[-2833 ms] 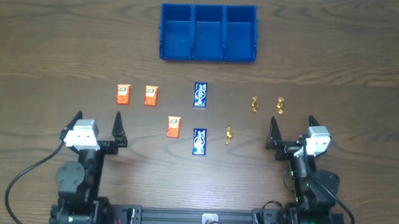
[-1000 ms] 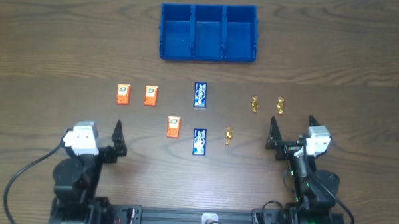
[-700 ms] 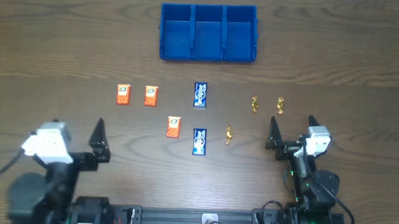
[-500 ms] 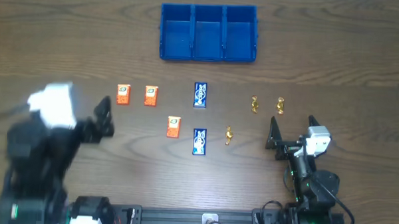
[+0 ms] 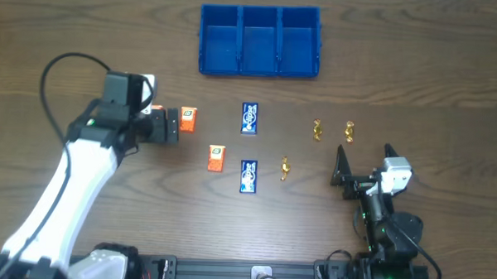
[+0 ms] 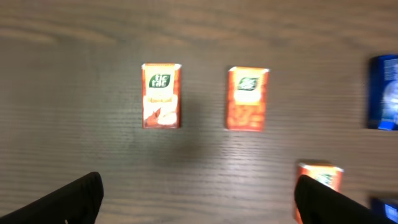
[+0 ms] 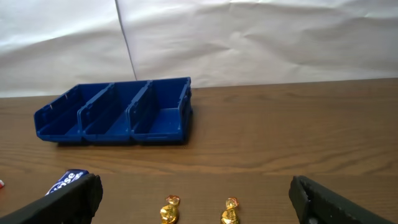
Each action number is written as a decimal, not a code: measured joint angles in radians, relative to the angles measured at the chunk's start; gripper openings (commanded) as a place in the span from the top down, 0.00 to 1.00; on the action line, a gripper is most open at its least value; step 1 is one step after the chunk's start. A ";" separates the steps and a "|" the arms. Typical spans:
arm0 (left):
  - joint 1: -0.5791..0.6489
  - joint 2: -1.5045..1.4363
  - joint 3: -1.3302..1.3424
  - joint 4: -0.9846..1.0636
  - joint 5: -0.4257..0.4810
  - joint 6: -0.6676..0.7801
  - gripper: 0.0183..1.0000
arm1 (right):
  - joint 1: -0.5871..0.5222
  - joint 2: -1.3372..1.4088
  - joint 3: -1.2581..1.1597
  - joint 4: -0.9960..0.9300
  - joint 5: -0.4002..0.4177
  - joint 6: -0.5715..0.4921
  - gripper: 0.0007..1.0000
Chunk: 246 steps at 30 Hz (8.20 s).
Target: Sort Candies Into Trays
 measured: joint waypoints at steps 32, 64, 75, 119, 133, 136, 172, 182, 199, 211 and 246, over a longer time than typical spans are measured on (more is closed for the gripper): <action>0.090 0.406 0.002 0.247 -0.052 -0.006 0.18 | 0.000 0.000 0.000 0.000 0.000 0.000 0.00; 0.087 0.419 0.046 0.241 -0.050 -0.018 0.70 | 0.000 0.000 0.000 0.000 0.000 0.000 0.00; -0.098 0.417 0.521 -0.010 -0.084 -0.111 0.65 | 0.000 0.000 0.000 0.000 0.000 0.000 0.00; -0.291 0.499 0.840 -0.305 -0.183 -0.175 0.36 | 0.000 0.000 0.000 0.000 0.000 0.000 0.00; -0.227 0.380 0.197 -0.002 -0.128 -0.217 0.31 | 0.000 0.000 0.000 0.000 0.000 0.000 0.00; -0.193 0.388 0.172 0.046 -0.105 -0.216 0.30 | 0.000 0.000 0.000 0.000 0.000 0.000 0.00; -0.175 0.491 0.204 0.100 -0.069 -0.208 0.75 | 0.000 0.000 0.000 0.000 0.000 0.000 0.00; -0.221 0.483 0.842 -0.157 -0.112 -0.223 0.70 | 0.000 0.000 0.000 0.000 0.000 0.000 0.00; -0.220 0.917 1.209 -0.304 -0.107 -0.215 0.63 | 0.000 0.000 0.000 0.000 0.000 0.000 0.00; -0.218 0.917 1.214 -0.240 -0.108 -0.189 0.31 | 0.000 0.000 0.000 0.000 0.000 0.000 0.00; -0.563 0.171 -0.148 0.170 -0.188 -0.534 0.25 | 0.000 0.000 0.000 0.000 0.000 0.000 0.00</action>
